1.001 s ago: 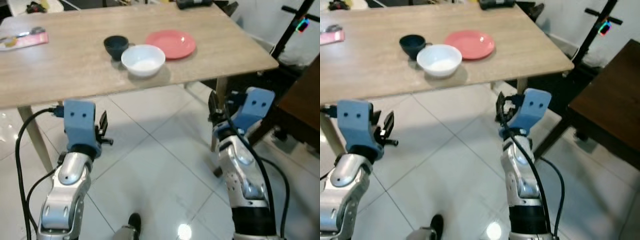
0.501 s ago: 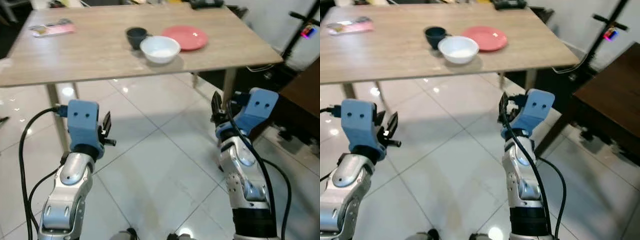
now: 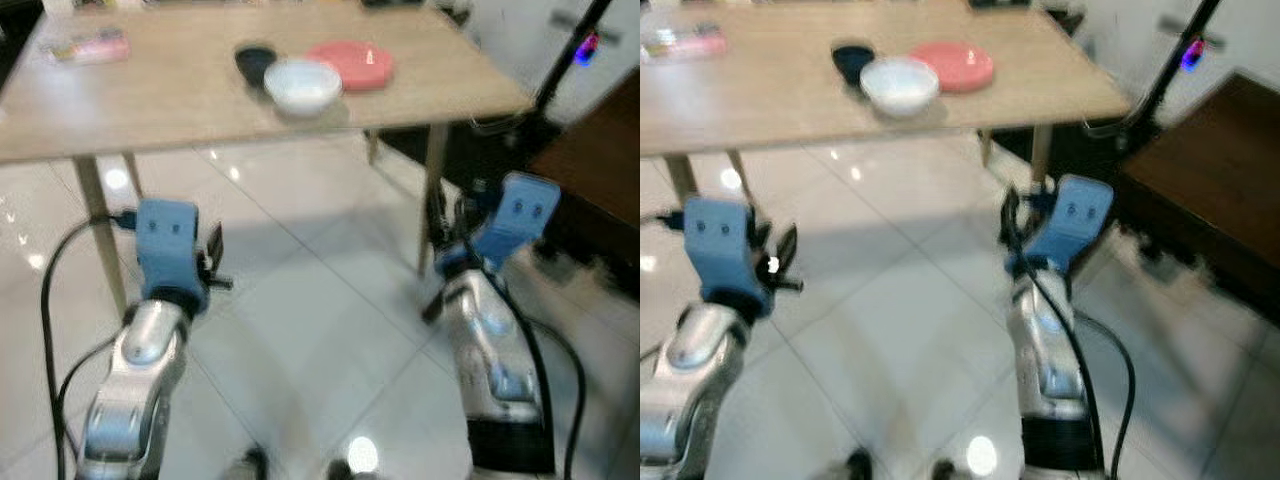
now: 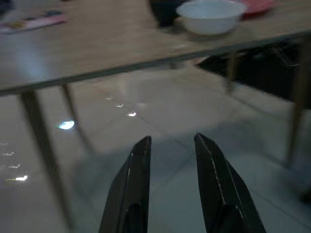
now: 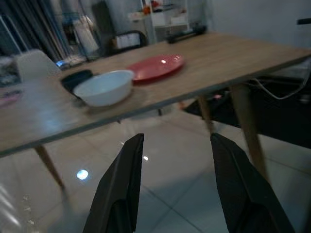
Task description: Setting the table
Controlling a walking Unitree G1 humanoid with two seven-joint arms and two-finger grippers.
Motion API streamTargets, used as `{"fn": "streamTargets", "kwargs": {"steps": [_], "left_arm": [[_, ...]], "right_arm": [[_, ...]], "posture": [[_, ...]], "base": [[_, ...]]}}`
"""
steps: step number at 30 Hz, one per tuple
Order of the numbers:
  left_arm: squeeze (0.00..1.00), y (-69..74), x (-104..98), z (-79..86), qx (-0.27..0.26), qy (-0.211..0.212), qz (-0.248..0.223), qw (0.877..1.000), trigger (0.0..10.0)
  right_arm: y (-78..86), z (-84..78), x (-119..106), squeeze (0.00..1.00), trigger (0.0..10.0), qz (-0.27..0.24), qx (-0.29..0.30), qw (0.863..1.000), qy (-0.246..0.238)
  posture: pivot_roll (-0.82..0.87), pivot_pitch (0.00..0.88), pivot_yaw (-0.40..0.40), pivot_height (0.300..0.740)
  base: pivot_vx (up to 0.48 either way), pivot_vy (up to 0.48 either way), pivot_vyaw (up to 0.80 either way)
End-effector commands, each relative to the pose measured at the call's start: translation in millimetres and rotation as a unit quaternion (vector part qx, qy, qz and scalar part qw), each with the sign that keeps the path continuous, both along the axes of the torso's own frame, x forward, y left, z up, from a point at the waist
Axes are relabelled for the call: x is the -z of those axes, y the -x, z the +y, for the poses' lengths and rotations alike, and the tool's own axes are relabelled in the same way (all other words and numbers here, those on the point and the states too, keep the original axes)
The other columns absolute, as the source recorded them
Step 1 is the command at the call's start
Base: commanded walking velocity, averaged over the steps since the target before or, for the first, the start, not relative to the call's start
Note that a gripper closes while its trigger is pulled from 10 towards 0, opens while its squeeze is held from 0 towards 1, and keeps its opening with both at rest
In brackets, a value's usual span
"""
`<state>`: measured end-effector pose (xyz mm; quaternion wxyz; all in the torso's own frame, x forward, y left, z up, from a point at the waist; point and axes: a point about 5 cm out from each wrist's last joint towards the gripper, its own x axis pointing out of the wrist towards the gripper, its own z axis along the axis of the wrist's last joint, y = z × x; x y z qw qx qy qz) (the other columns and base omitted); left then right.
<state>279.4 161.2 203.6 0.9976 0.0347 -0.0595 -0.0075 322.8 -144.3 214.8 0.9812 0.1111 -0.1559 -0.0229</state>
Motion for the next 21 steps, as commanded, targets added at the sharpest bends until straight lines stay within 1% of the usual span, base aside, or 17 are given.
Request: {"fn": "streamTargets", "kwargs": {"steps": [1, 6, 15, 18, 21], "left_arm": [[0.00, 0.9, 5.5, 1.2, -0.004, -0.005, 0.011, 1.000, 10.0], [0.00, 0.5, 6.3, 2.3, -0.008, -0.001, 0.015, 1.000, 10.0], [0.00, -0.1, 6.8, 1.9, -0.007, -0.004, 0.018, 1.000, 10.0], [0.00, -0.4, 6.8, 1.9, -0.006, -0.005, 0.018, 1.000, 10.0], [0.00, -0.1, 6.8, -0.9, 0.003, -0.007, 0.020, 1.000, 10.0]], "right_arm": [[0.6, -3.8, 1.6, 0.00, 10.0, 0.005, 0.006, 1.000, -0.001], [0.3, -3.3, 2.4, 0.00, 10.0, 0.009, 0.003, 1.000, -0.010], [-0.2, -4.0, 2.3, 0.00, 10.0, 0.010, 0.006, 1.000, -0.008], [-0.3, -4.2, 2.2, 0.00, 10.0, 0.010, 0.006, 1.000, -0.009], [-0.5, -4.7, 2.5, 0.00, 10.0, 0.012, 0.008, 1.000, -0.011]], "posture": [[0.09, 0.151, 0.033, 0.740], [0.09, 0.151, 0.032, 0.740], [0.09, 0.150, 0.034, 0.740], [0.09, 0.149, 0.035, 0.740], [0.09, 0.147, 0.035, 0.740]], "base": [[0.469, 0.000, 0.00], [0.464, 0.000, -0.75], [0.442, 0.000, -0.78], [0.323, 0.000, -0.79], [0.000, 0.000, -0.79]]}}
